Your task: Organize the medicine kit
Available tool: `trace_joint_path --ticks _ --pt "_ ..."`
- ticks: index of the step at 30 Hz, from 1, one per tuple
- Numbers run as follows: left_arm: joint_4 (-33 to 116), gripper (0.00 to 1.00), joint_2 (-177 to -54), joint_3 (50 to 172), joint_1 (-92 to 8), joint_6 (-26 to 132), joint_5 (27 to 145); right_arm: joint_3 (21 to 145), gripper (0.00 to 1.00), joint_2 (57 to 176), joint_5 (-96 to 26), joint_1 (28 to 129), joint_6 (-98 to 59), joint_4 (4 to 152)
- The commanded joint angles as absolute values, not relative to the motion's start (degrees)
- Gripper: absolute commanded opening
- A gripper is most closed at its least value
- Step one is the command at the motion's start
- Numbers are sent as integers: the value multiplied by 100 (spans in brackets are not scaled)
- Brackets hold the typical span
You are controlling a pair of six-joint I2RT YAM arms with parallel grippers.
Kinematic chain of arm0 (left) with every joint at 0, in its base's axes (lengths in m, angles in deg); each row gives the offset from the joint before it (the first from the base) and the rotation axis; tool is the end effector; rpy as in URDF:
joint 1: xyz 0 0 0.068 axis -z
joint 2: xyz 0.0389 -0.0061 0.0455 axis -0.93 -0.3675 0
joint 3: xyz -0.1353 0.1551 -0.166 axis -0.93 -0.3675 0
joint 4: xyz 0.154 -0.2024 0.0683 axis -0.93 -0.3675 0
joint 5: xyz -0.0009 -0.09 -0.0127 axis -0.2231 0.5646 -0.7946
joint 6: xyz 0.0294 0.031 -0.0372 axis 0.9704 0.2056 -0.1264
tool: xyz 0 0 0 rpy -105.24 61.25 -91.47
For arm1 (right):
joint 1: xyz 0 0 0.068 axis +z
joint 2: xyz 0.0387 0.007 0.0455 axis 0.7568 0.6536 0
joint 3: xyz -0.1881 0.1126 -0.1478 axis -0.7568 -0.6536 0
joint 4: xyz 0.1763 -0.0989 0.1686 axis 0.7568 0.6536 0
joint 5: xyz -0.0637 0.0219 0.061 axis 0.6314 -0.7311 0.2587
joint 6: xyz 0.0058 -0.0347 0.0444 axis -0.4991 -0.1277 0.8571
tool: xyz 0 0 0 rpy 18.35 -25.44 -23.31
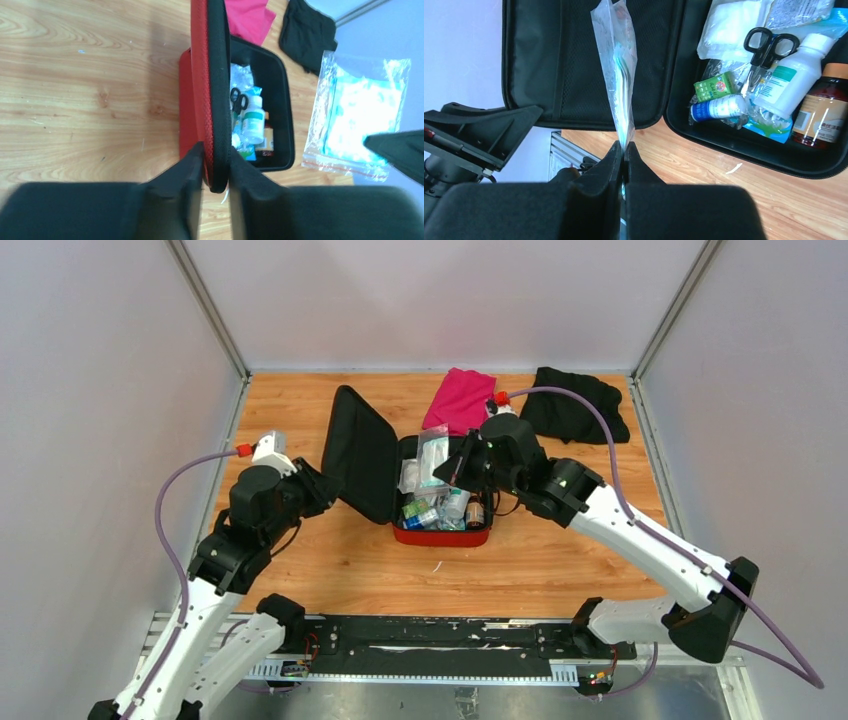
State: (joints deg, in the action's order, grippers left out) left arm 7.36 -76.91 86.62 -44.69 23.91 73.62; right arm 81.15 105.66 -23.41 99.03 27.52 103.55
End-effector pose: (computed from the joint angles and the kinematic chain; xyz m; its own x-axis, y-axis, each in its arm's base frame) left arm 0.1390 -0.0579 0.3341 -0.4602 -0.5086 -0.7277 0.0473 0.8044 -0.5922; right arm 0.1835 0.2130 0.3839 -0.7310 0.3832 -0.5646 -0.2205 0.6504 0.7269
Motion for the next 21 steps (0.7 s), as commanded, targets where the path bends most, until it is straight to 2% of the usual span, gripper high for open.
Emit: trace_joint_path --ticks 1,3,6,11,21 --pt "375 34 -7800 8843 -4356 2378 7237 8392 0 10638 -2377 9867 3111 10221" --pt "386 47 -7896 8947 -4356 2470 7164 8365 0 10626 -2382 9867 3120 10218" --pt "571 57 -8141 9011 -4356 2586 7260 8258 0 10588 -2387 9867 3129 10208" --pt "990 59 -8494 9004 -4356 2624 7462 8107 0 10463 -2339 9866 3067 10195" --pt "828 66 -9027 9919 -4365 3172 6812 7930 0 10207 -2136 9858 2884 10263"
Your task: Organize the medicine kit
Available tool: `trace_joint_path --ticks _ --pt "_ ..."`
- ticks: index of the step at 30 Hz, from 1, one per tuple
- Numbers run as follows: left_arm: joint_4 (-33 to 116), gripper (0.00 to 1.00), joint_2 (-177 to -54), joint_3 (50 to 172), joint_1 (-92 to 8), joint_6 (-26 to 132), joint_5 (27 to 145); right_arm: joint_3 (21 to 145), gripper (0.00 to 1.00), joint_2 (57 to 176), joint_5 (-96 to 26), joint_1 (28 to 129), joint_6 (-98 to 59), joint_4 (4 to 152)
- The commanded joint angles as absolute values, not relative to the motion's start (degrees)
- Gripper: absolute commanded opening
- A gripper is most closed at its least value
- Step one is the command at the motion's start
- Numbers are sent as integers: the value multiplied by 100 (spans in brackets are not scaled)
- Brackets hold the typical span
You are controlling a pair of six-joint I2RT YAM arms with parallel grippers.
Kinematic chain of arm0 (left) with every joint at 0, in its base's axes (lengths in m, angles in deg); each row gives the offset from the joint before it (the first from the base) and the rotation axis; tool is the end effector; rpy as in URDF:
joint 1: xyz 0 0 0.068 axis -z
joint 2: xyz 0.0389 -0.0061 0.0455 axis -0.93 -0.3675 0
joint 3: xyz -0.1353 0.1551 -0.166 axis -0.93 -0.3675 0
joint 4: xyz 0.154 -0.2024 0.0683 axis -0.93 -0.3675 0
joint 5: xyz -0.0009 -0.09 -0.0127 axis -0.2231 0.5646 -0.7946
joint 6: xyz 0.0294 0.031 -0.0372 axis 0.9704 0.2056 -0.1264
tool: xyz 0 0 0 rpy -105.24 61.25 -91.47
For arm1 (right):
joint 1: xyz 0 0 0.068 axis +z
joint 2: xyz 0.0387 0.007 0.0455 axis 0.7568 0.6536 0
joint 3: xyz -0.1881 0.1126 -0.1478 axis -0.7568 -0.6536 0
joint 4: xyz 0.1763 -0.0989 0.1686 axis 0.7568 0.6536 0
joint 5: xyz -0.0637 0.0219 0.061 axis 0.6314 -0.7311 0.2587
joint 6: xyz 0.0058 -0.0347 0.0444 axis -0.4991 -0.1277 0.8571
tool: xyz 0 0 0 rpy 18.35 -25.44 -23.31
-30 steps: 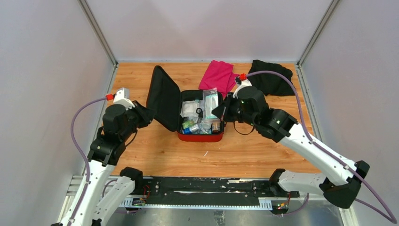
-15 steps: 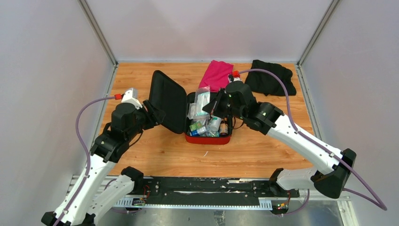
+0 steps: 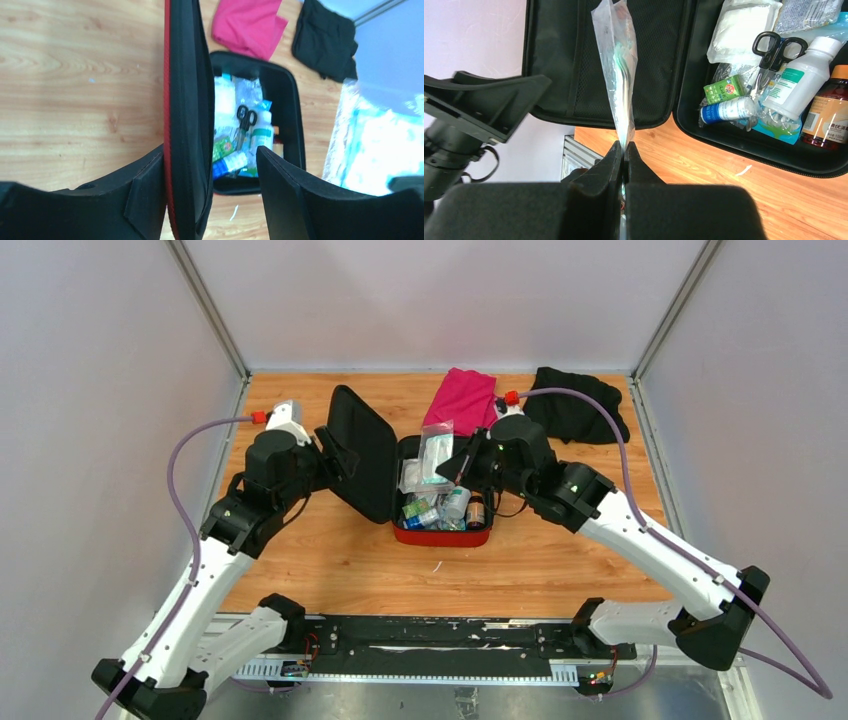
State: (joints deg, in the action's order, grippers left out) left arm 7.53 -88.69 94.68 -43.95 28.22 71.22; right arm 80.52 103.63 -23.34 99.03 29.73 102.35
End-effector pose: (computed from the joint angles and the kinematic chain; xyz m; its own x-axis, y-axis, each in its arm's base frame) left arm 0.1745 -0.0743 0.3513 -0.4824 -0.4285 -0.7640 0.0336 0.8625 -0.5049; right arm 0.1781 0.2066 0.3914 -0.7225 0.4274 -0.5434 -0.2138 0.6093 0.7635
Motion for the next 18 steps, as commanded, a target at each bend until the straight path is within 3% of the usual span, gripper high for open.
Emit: trace_joint_path --ticks 1,6,14,18 --pt "806 67 -9083 9986 -4365 3218 6807 7920 0 10197 -2132 9858 2866 10277" --pt "815 69 -9350 10180 -4365 3409 6897 7950 0 10169 -2172 9858 2738 10338" --pt "736 53 -9537 10367 -4365 3632 6907 8054 0 10269 -2247 9854 2681 10379" --pt "620 51 -9497 10512 -4365 3820 6710 8108 0 10341 -2310 9858 2631 10395"
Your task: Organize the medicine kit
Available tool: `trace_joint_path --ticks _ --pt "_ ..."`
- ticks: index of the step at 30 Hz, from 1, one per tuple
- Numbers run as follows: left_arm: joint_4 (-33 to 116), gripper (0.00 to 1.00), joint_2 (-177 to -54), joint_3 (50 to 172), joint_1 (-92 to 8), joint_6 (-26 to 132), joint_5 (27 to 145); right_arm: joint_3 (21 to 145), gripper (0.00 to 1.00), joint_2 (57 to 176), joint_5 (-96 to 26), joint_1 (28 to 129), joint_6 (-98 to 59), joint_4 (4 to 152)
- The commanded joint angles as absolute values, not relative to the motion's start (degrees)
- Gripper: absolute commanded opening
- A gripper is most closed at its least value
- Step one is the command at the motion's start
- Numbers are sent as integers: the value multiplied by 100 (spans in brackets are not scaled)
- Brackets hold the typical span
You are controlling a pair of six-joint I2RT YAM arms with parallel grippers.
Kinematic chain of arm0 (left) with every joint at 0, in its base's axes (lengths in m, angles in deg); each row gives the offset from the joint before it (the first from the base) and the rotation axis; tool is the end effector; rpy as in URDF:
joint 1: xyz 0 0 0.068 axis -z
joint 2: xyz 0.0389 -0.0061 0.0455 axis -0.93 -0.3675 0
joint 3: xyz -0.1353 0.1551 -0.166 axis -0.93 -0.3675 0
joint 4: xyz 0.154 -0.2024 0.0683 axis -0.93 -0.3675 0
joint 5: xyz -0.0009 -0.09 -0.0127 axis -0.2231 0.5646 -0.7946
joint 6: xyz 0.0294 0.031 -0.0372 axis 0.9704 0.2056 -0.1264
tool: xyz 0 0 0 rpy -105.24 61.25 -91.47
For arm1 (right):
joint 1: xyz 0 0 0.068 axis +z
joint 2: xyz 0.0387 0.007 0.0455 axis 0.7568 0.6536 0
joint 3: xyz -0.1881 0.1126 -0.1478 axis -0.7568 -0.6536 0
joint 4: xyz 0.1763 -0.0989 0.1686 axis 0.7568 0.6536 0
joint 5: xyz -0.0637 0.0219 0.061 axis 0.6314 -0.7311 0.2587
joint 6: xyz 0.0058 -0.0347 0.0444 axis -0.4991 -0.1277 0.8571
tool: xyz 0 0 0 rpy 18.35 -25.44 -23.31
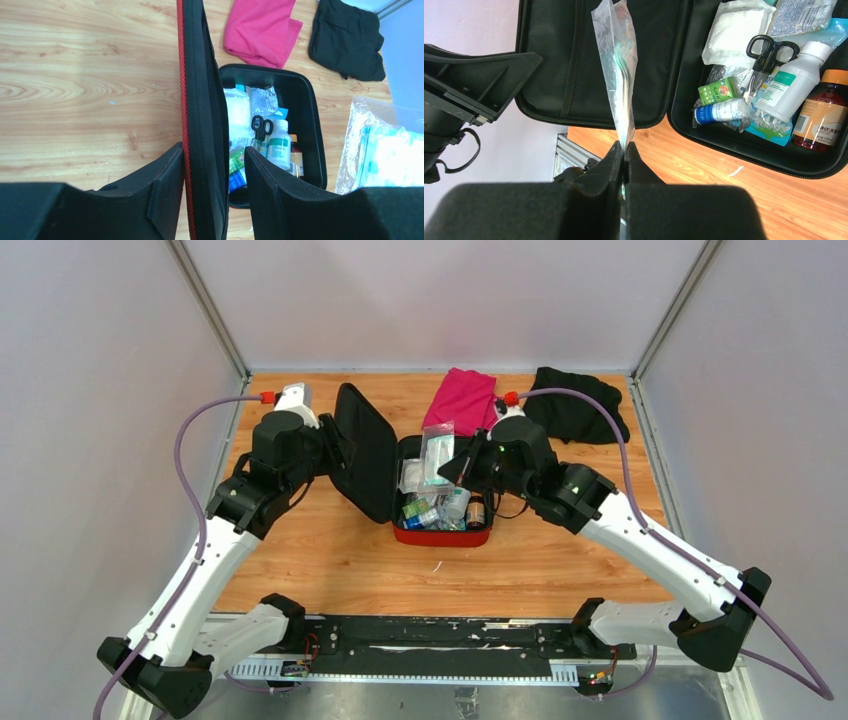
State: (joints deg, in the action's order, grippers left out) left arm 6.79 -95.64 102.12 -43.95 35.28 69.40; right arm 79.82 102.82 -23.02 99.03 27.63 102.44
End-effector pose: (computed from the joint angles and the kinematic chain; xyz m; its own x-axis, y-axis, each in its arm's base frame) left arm 0.1960 -0.0828 0.3721 -0.4642 -0.3217 -0.8252 0.0667 0.9164 -0.3947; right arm 0.1760 0.2037 0.3905 -0.7111 0.4080 -0.5727 -0.2381 0.6266 0.7421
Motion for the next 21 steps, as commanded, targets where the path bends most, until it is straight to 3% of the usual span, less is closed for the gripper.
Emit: trace_joint_path --ticks 1,6,13,21 --pt "596 51 -9494 10554 -4365 3866 6682 8125 0 10361 -2327 9858 2621 10403" --pt "532 49 -9543 10658 -4365 3983 6704 8248 0 10497 -2393 9856 2597 10423" --pt "587 29 -9578 10561 -4365 4058 6862 8810 0 10961 -2496 9858 2466 10613" --pt "617 16 -9648 10522 -4365 4194 7152 9199 0 11343 -2634 9852 2486 10664"
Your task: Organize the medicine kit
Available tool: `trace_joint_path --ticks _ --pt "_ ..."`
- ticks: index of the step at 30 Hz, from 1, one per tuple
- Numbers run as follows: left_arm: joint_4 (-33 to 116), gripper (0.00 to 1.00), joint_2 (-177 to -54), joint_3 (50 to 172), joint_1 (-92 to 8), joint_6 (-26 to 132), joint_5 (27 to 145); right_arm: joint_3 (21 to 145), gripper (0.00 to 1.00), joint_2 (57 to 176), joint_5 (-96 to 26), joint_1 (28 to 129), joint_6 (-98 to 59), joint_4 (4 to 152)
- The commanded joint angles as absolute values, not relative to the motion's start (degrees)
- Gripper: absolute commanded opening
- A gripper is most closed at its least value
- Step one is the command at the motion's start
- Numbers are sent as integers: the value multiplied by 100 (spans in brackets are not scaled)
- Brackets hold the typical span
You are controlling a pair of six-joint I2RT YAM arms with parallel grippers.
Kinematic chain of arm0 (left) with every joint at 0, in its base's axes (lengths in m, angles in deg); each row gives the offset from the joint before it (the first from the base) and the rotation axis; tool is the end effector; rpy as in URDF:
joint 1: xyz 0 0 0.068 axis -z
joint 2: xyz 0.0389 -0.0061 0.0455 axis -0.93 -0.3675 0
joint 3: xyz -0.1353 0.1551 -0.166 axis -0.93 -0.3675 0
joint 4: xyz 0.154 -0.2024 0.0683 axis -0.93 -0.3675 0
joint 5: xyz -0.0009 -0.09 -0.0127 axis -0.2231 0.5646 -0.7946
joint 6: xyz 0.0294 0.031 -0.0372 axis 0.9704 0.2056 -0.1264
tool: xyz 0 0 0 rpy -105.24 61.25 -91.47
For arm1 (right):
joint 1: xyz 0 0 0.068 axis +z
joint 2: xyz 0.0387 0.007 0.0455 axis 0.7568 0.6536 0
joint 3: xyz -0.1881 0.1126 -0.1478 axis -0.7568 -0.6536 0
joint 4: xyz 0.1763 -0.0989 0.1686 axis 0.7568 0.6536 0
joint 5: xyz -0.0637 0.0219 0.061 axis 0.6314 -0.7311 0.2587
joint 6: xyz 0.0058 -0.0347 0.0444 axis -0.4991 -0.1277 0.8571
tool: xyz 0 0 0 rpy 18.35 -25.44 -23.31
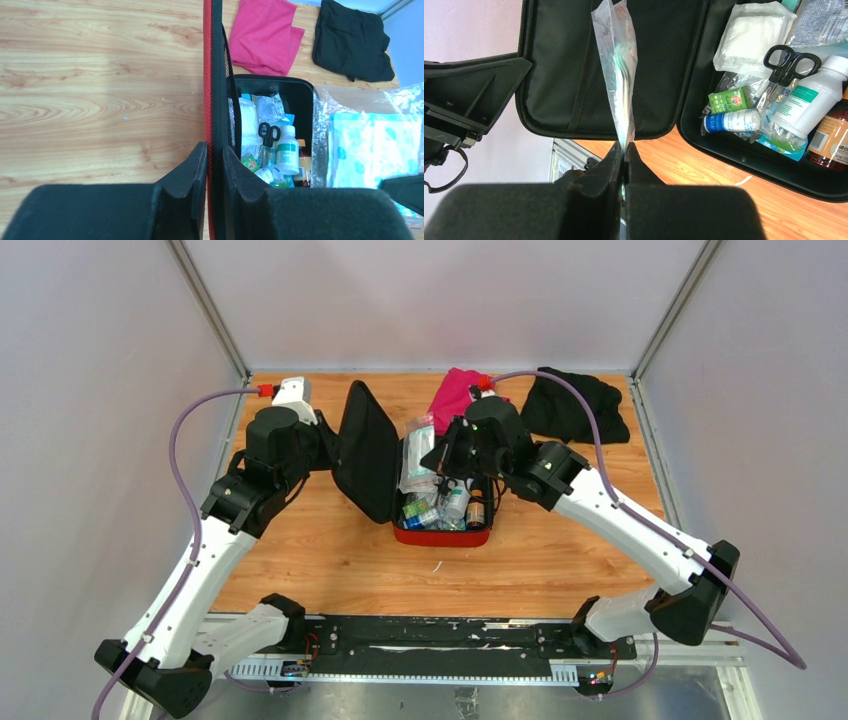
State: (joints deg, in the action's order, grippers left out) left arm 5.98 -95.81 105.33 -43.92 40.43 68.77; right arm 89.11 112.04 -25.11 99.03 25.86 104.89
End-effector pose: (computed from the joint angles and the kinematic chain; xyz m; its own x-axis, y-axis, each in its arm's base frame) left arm 0.1933 -0.0812 0.3890 -0.4219 -0.2529 -0.8707 0.1110 0.9387 -0.3265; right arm 0.1989 0.2332 0.3990 -0.7376 0.3505 -0.5771 -0.2551 0.6468 0.7188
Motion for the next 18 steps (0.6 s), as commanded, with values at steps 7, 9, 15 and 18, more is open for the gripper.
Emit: trace_joint_path --ticks 7,9,15,18 --pt "652 9 -9835 10488 -4365 4118 7652 9505 0 11550 -2655 9849 2542 10719" --pt "670 8 -9849 10482 -4365 4058 7756 9552 0 11583 -2655 9843 2621 10722" --pt "792 8 -9852 10453 -4352 3706 7763 9816 0 11851 -2655 9784 3020 10713" --pt "827 8 -9898 10510 -4332 3593 7873 9911 0 11990 -2658 9759 3252 10690"
